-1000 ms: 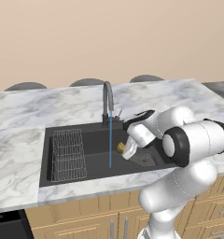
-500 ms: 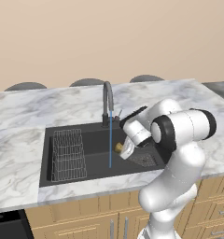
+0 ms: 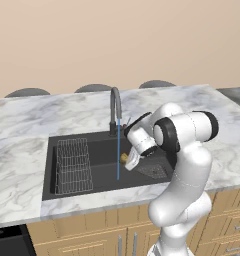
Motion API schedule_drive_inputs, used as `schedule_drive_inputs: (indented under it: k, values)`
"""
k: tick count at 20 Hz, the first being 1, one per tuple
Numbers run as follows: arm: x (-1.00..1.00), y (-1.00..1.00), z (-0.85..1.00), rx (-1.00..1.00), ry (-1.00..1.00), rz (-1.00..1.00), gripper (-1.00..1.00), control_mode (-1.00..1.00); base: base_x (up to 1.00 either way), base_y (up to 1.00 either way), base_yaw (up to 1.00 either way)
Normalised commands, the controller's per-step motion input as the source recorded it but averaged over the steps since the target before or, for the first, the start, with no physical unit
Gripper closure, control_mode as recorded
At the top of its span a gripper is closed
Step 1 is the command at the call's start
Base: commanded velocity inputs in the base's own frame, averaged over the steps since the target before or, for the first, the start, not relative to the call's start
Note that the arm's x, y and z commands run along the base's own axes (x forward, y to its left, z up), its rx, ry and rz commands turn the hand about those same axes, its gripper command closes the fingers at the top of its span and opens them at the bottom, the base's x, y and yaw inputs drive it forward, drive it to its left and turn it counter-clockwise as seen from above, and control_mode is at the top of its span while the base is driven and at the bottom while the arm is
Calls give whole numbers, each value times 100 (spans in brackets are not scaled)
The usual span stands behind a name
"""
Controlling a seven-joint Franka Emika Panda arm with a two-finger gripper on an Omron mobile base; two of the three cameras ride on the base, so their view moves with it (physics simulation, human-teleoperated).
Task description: Soak the sponge with water for a few seconds and then drop it inside the sink.
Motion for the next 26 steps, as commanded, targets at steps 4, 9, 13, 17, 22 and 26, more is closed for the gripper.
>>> schedule_drive_inputs:
  k: [4,9,13,17,22,26]
  values:
    - [38,6,-21,0,0,0,100,-100,0,0,0]
    - [43,0,-23,-1,0,0,100,-100,0,0,0]
    - [36,0,-21,0,0,0,100,-100,0,0,0]
    - [34,1,-23,0,0,0,100,-100,0,0,0]
    - [12,10,-12,0,0,0,100,-100,0,0,0]
    - [-40,6,-2,0,0,0,100,-100,0,0,0]
